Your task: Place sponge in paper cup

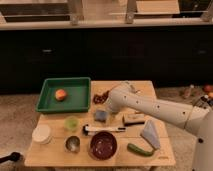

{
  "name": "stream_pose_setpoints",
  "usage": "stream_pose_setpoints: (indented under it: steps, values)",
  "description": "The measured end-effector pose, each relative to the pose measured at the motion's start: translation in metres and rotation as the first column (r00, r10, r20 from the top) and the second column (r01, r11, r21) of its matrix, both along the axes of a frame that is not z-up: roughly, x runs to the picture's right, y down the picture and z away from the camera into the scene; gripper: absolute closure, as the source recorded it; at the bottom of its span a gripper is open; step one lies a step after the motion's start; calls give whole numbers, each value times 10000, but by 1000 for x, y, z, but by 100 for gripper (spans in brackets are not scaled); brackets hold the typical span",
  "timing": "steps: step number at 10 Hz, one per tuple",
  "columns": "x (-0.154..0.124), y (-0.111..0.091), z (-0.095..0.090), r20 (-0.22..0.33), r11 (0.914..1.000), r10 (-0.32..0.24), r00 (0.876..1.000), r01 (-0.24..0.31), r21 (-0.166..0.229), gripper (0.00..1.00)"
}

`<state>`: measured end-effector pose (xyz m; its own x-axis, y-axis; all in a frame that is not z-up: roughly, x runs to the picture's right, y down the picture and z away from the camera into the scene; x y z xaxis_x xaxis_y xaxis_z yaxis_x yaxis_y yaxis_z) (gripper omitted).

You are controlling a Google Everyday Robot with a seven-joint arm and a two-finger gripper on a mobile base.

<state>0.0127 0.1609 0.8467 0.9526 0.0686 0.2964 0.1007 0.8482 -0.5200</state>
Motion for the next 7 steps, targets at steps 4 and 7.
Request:
stream_pose_setpoints:
  steps: [4, 7]
  values:
    - [-4, -1, 13, -106, 9998, 164, 9998, -165, -123, 20]
    - [-6, -3, 25, -213, 9994, 256, 9994, -261, -233, 20]
